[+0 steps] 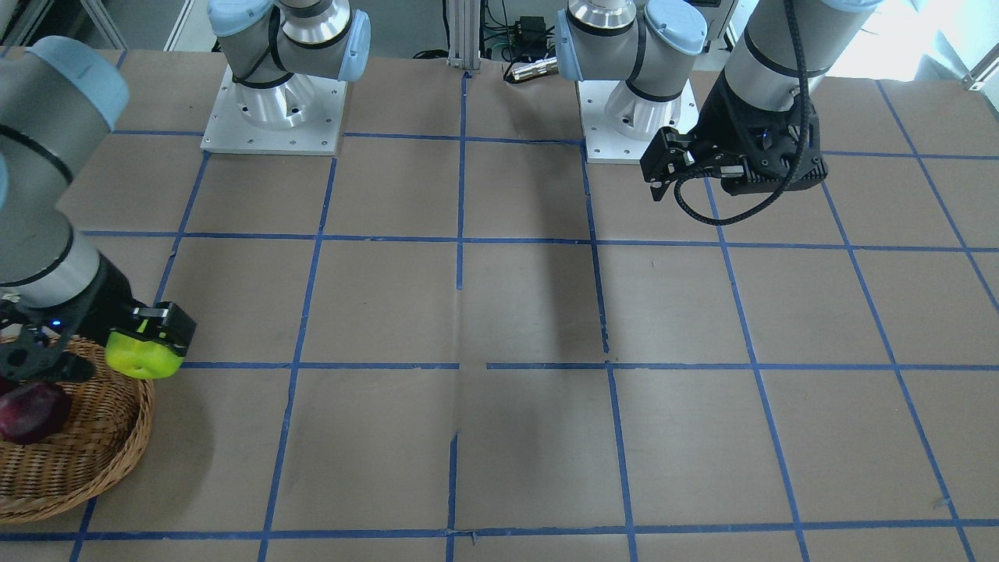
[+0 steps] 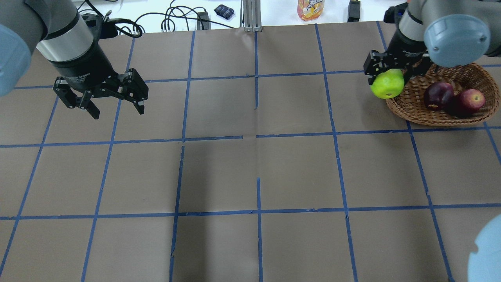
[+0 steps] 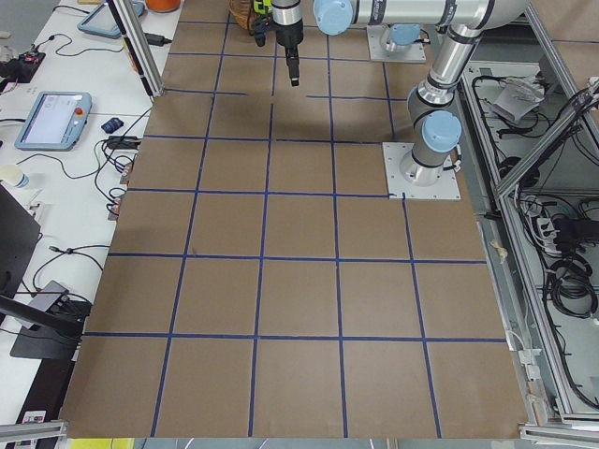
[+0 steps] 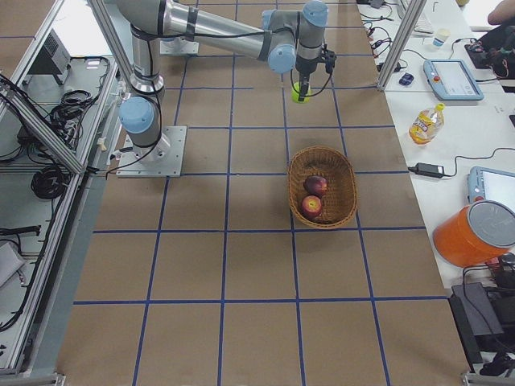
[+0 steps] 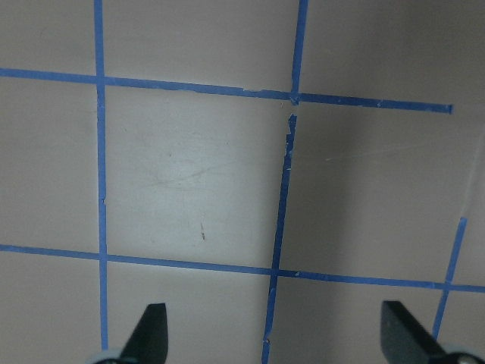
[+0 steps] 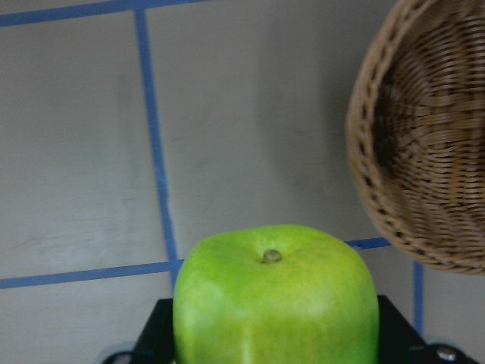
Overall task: Put all apples into basket
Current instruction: 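Carry the green apple into the basket and release it with the right gripper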
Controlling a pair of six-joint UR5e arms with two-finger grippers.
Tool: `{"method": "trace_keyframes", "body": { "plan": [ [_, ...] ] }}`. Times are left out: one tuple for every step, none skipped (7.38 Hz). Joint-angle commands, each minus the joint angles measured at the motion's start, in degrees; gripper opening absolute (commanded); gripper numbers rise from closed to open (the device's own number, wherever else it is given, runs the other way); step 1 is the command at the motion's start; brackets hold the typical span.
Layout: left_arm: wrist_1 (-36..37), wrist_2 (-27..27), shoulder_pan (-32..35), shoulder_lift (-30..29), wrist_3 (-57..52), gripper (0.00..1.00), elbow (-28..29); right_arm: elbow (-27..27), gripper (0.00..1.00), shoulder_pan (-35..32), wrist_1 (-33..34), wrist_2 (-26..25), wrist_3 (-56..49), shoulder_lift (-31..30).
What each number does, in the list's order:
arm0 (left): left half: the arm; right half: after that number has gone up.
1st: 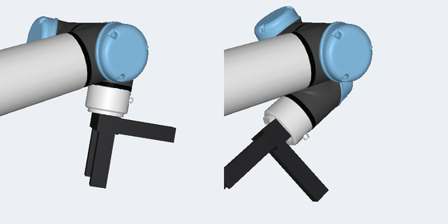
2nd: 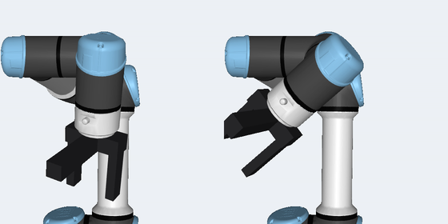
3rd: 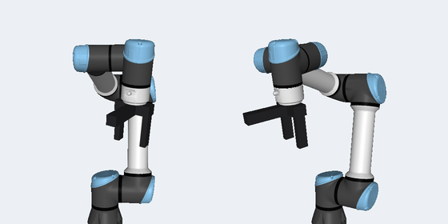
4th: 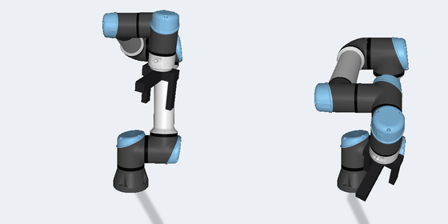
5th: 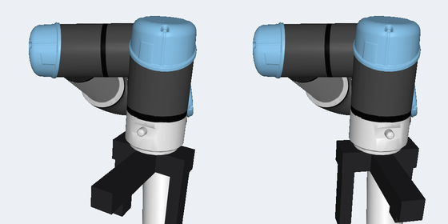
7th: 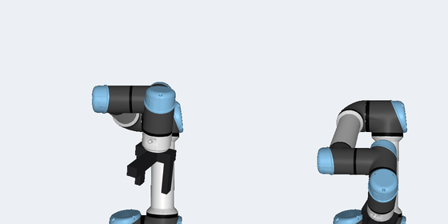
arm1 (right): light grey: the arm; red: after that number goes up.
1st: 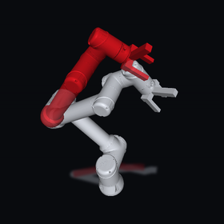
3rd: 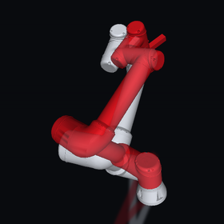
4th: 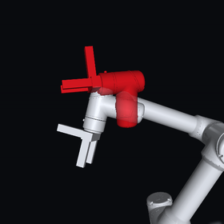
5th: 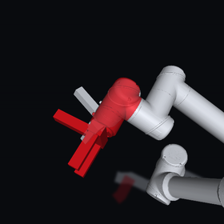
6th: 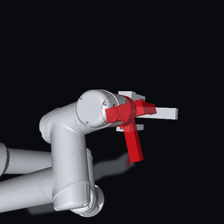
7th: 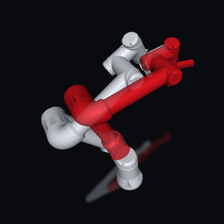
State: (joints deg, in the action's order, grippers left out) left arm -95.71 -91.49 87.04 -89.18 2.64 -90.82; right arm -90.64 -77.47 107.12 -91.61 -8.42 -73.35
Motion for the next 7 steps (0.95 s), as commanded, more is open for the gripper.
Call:
{"method": "trace_keyframes", "body": {
  "plan": [
    [0.08, 0.09, -0.12, -0.12, 0.00, 1.00, 0.55, 0.11, 0.00, 6.00, 6.05, -4.69, -7.92, 4.33],
    [0.08, 0.09, -0.03, -0.12, 0.00, 1.00, 0.64, 0.46, 0.00, 6.63, 7.82, -6.89, -10.80, 7.31],
    [0.08, 0.00, -0.03, 0.05, 0.00, 1.00, 0.47, 0.55, 0.00, 6.64, 10.54, -8.74, -10.92, 9.26],
    [0.17, -0.17, 0.06, 0.32, 0.00, 1.00, 0.38, 0.46, 0.00, 6.64, 10.56, -8.67, -10.66, 9.45],
    [0.26, -0.18, 0.06, 1.02, 0.09, 1.00, 0.99, 0.29, 0.00, 6.64, 10.65, -8.06, -10.31, 9.80],
    [0.43, -0.18, 0.06, 1.11, 0.52, 1.00, 0.73, 0.28, 0.32, 6.55, 10.57, -7.97, -9.52, 10.15],
    [1.65, -0.18, -0.03, 0.24, 0.61, 1.00, 0.03, 0.28, 0.99, 6.55, 10.39, -7.79, -9.43, 10.15]
  ]
}}
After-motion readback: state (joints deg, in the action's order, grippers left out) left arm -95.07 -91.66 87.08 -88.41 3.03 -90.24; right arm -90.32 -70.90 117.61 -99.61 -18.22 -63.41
